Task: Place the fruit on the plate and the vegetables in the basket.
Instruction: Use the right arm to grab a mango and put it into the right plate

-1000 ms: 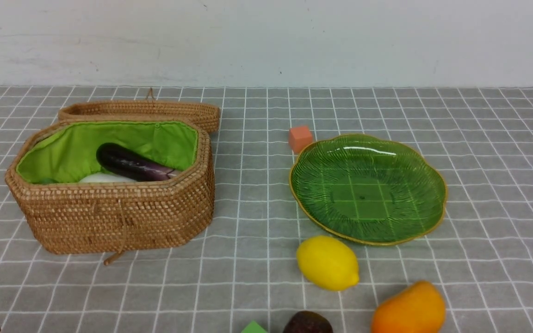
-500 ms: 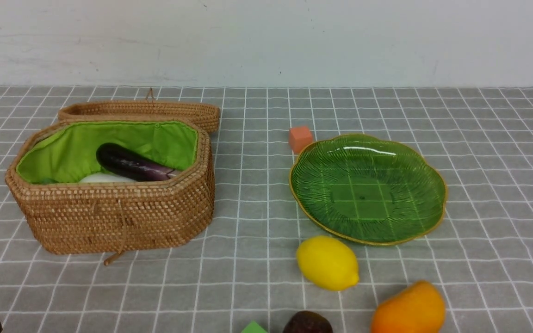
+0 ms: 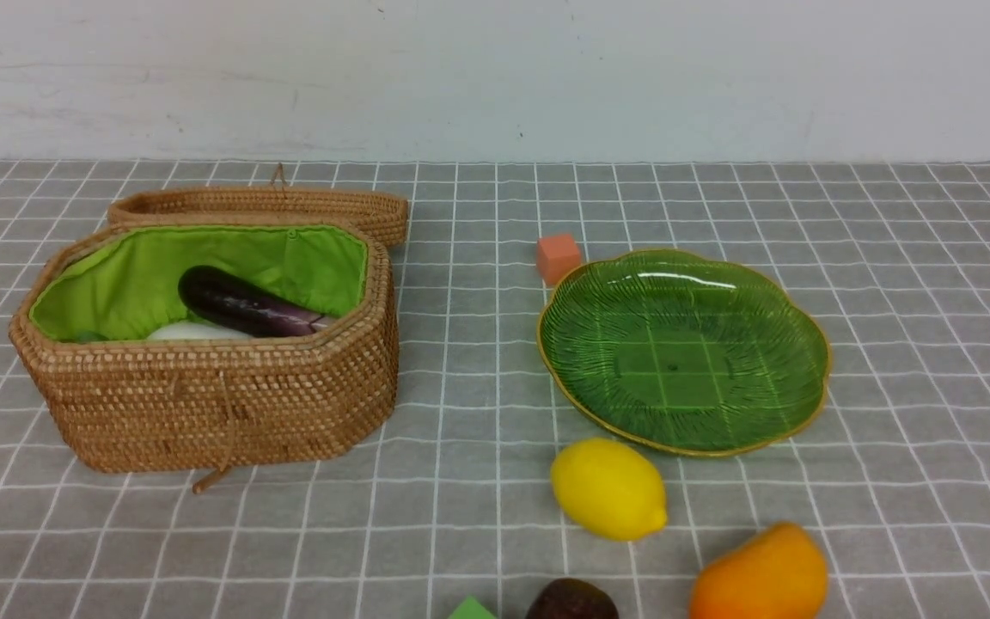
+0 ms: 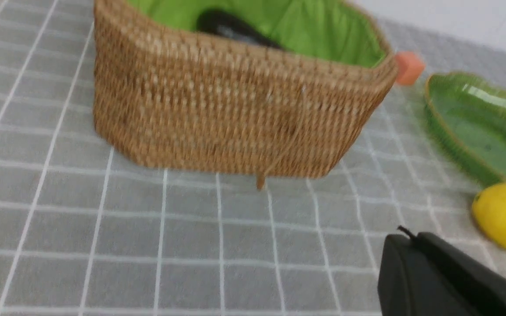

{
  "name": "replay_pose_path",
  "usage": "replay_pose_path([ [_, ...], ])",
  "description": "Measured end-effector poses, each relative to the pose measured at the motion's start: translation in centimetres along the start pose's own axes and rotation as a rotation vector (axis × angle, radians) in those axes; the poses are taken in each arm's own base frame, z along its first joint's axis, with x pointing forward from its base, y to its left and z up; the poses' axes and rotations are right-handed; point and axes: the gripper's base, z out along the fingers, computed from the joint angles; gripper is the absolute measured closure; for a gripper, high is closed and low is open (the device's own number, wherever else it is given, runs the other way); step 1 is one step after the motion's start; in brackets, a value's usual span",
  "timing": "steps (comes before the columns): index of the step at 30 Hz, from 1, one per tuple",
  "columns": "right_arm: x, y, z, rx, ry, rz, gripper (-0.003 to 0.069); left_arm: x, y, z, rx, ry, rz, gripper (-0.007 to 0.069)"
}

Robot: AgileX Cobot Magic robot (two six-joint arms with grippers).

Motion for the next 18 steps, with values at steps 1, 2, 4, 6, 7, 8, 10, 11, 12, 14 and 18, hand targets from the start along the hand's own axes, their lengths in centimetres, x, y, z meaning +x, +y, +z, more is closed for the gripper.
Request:
replay_pose_path([
  [1, 0.0, 0.0, 0.0, 0.0, 0.0, 0.0, 0.0418, 0.2, 0.2, -0.2, -0.005, -0.021, 0.007, 0.0638],
  [2, 0.0, 0.0, 0.0, 0.0, 0.0, 0.0, 0.0418, 0.2, 0.2, -0.3, -0.005, -0.027, 0.006, 0.0638],
  [4, 0.0, 0.0, 0.0, 0.0, 0.0, 0.0, 0.0418, 1.1, 0.7, -0.4, -0.043, -0.049, 0.021, 0.0638],
  [6, 0.0, 0.0, 0.0, 0.0, 0.0, 0.0, 0.0418, 2.6, 1.5, 0.1, -0.09, -0.033, 0.025, 0.0638],
  [7, 0.0, 0.0, 0.0, 0.0, 0.0, 0.0, 0.0418, 4.4, 2.3, 0.8, -0.137, 0.018, 0.019, 0.0638],
  [8, 0.0, 0.0, 0.0, 0.0, 0.0, 0.0, 0.0418, 5.4, 2.7, 1.2, -0.157, 0.043, 0.013, 0.0637],
  [10, 0.0, 0.0, 0.0, 0.0, 0.0, 0.0, 0.0418, 7.1, 3.3, 1.8, -0.175, 0.088, -0.004, 0.0637],
  [11, 0.0, 0.0, 0.0, 0.0, 0.0, 0.0, 0.0418, 7.3, 3.3, 1.8, -0.173, 0.091, -0.011, 0.0637],
  [12, 0.0, 0.0, 0.0, 0.0, 0.0, 0.0, 0.0418, 7.2, 3.2, 1.9, -0.163, 0.072, -0.016, 0.0637],
  [14, 0.0, 0.0, 0.0, 0.0, 0.0, 0.0, 0.0418, 7.2, 3.1, 1.9, -0.153, 0.061, -0.028, 0.0636],
  [18, 0.0, 0.0, 0.0, 0.0, 0.0, 0.0, 0.0418, 7.1, 3.1, 2.0, -0.145, 0.053, -0.039, 0.0633],
])
